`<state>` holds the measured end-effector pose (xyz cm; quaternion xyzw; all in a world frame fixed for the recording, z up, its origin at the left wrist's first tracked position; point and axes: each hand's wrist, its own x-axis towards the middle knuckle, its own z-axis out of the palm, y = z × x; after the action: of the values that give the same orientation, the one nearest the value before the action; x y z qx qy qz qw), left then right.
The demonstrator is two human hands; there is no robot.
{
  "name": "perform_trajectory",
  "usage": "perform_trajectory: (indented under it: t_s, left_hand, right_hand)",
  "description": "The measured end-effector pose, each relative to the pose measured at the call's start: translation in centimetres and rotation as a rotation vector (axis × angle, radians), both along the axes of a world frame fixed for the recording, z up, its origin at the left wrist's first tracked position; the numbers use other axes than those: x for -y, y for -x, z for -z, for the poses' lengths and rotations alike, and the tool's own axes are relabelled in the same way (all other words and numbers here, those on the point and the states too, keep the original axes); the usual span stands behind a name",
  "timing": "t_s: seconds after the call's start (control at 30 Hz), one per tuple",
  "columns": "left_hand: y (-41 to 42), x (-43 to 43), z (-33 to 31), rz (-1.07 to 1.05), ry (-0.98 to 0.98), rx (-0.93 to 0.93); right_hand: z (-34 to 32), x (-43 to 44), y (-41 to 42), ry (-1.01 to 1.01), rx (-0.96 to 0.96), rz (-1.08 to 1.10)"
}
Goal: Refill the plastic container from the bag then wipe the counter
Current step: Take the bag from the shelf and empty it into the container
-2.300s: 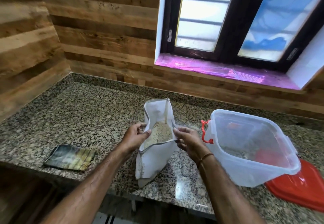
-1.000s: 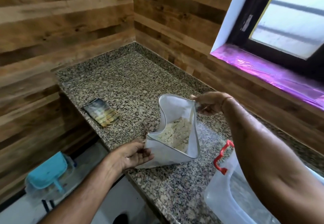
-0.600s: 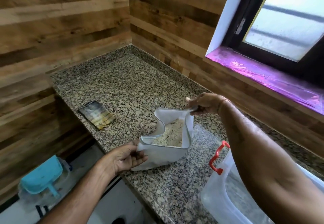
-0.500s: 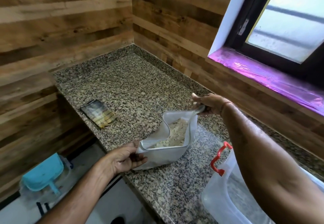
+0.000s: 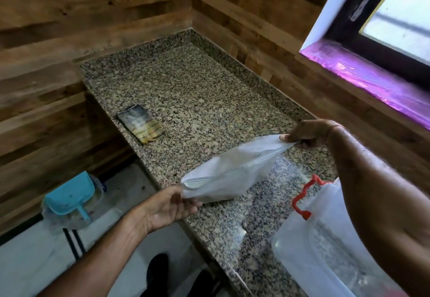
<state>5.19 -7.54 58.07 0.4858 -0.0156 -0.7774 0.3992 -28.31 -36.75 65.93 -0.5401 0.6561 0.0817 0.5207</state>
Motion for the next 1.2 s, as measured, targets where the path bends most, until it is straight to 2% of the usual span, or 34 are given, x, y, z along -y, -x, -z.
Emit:
perform_trajectory:
  t_s: [0.1,0.23,0.43,0.63,0.73,0.87,0.93,1.07,1.13,1.2]
  left_hand:
    - [-0.6,0.7,-0.7,0.099,0.054,-0.123]
    - [-0.1,1.7,-2.1,0.129,0.106,-0.159]
    - [0.8,1.3,-1.3,0.151,0.148,-0.017]
    - [0.7,-1.0,1.5,0.211,0.414,0.24]
    - [0.8,-1.6,1.8,0.26,0.415,0.302]
    - [-0.3,-1.1,0.8,0.189,0.276,0.026]
    - [-0.4,0.3,0.5,0.221,0.229,-0.008]
    - [0.3,3.7,0.5,0.226,0.149,0.082]
    - [0.4,4.5,1.0,0.202,0.107,0.159]
    - [0.3,4.6,1.5,0.132,0.042,0.2]
  right_hand:
    - [-0.3,-0.5,-0.2,0.021,0.02,0.056]
    - [0.2,-0.7,-0.3,0.087,0.117,0.174]
    - [0.3,-2.0,-1.4,0.06,0.356,0.39]
    - [2.6,-2.2,-0.4,-0.029,0.463,0.504]
    - [3.1,-2.2,0.3,-0.029,0.398,0.456]
    - [1.8,-1.8,0.2,-0.02,0.292,0.337]
    - [0.9,-1.8,-0.6,-0.019,0.168,0.216]
    - [-0.8,-1.2,-2.8,0.116,-0.065,-0.058]
    - [-1.7,-0.5,-4.4,0.168,-0.11,-0.154]
    - [-2.3,-0.2,-6.6,0.172,-0.09,-0.148]
